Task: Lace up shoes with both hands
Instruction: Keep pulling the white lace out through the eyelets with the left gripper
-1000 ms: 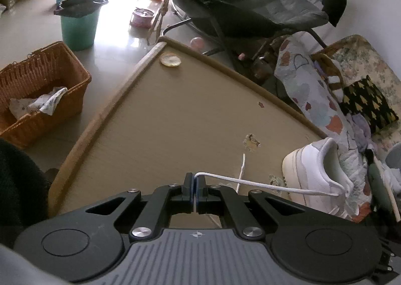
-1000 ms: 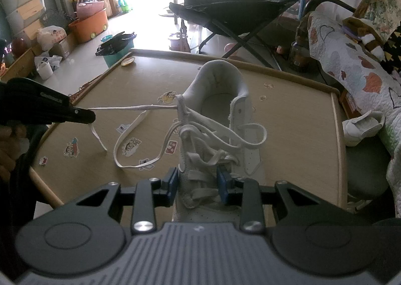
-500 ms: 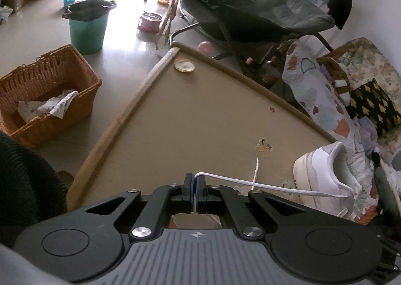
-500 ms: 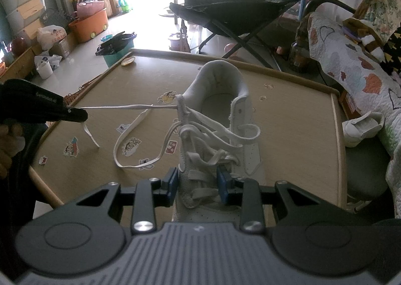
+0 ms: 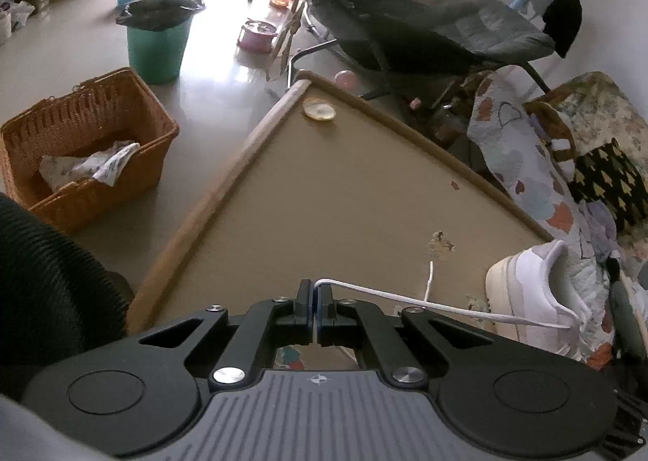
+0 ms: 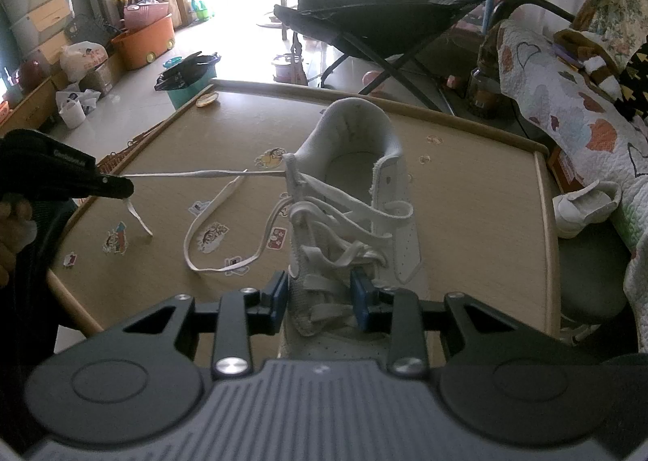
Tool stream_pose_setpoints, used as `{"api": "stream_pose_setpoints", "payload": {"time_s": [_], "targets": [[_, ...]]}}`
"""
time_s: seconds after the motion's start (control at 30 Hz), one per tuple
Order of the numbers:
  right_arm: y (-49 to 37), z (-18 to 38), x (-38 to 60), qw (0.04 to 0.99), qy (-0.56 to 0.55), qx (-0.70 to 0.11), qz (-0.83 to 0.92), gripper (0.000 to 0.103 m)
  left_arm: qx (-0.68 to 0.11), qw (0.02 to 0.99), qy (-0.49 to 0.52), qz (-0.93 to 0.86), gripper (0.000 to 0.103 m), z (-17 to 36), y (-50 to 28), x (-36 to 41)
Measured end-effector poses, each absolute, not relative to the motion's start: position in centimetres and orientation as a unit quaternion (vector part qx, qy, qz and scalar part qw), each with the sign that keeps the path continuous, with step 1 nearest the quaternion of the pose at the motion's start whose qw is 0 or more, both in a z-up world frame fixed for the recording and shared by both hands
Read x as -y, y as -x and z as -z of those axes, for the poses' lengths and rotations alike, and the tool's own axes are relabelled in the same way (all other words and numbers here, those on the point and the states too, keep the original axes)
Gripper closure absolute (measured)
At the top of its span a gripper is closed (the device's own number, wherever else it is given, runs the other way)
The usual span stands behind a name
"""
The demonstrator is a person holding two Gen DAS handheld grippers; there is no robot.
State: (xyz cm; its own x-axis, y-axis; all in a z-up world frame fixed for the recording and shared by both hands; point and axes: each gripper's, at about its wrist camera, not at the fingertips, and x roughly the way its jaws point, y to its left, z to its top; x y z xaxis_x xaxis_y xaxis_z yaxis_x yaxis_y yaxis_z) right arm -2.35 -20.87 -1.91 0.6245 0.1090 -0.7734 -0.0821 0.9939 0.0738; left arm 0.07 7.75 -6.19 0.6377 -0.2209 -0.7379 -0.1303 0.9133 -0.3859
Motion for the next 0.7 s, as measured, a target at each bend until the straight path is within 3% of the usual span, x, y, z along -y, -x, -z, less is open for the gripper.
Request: {"api": "stream_pose_setpoints", "payload": {"time_s": [0.7], "targets": [[2.61,1.41,21.09,0.904,-0.025,-0.425,-0.052,0.070,-0.415,0.878,0.237,0.031,0.101,6.80,0.08,-8.82]]}}
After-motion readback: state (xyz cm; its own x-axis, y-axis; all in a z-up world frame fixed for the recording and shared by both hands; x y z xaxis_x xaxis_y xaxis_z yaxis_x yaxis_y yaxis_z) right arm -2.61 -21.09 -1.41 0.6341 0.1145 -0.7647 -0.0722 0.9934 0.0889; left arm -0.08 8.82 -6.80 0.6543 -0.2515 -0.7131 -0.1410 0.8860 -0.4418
